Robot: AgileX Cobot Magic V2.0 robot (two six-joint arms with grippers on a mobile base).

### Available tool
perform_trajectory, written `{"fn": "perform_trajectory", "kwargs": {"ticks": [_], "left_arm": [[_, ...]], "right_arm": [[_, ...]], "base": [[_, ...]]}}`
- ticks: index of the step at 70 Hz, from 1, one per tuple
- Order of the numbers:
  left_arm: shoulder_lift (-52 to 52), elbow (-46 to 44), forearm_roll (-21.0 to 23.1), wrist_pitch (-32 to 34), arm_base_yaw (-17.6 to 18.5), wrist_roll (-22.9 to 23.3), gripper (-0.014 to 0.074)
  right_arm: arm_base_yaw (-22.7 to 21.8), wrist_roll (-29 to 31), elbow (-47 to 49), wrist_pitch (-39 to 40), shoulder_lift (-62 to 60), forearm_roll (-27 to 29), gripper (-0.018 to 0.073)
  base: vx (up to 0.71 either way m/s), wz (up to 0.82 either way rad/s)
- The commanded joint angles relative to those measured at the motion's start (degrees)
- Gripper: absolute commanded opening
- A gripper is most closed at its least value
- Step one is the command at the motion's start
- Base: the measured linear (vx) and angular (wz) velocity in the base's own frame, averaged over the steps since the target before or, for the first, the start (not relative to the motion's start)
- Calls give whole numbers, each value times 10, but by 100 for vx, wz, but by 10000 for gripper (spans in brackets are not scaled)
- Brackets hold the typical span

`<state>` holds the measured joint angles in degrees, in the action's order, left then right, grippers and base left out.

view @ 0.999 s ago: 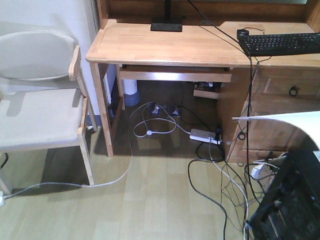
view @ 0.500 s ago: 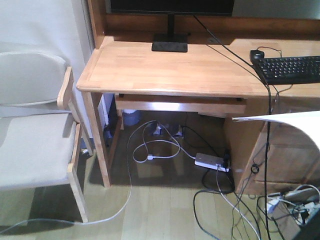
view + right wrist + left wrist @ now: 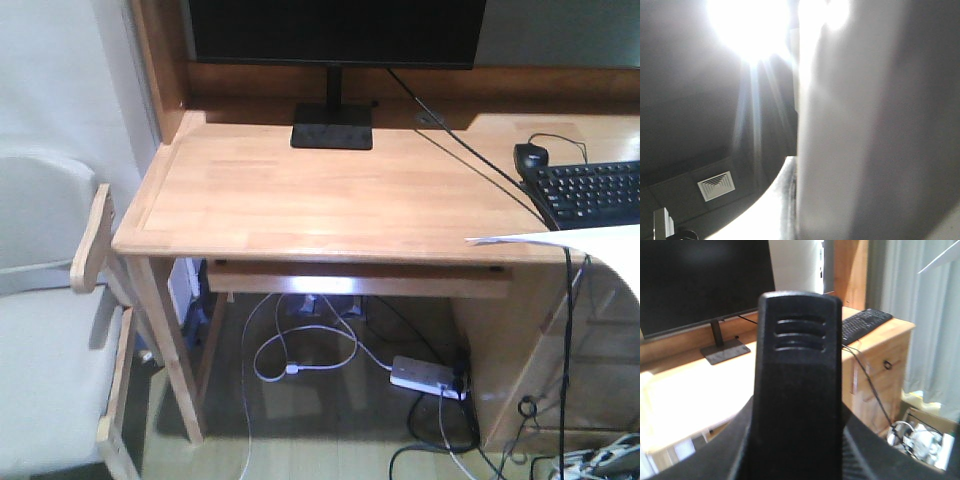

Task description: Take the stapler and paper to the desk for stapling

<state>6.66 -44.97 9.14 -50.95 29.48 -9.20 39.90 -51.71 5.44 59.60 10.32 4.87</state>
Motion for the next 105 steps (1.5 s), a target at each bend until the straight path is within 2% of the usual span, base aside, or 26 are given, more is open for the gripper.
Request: {"fn": "perform_trajectory", "kwargs": {"ticks": [1,57,105], "left_arm": [[10,-14,10,67,2,0,-6],[10,-14,10,67,2,0,-6],[10,-14,10,67,2,0,-6]], "right_arm": [[1,6,14,16,7,-9,-7],[1,6,14,15,7,-9,-7],[1,6,14,15,7,-9,-7]], "base": [[39,-6],[33,-1],[14,1]]}}
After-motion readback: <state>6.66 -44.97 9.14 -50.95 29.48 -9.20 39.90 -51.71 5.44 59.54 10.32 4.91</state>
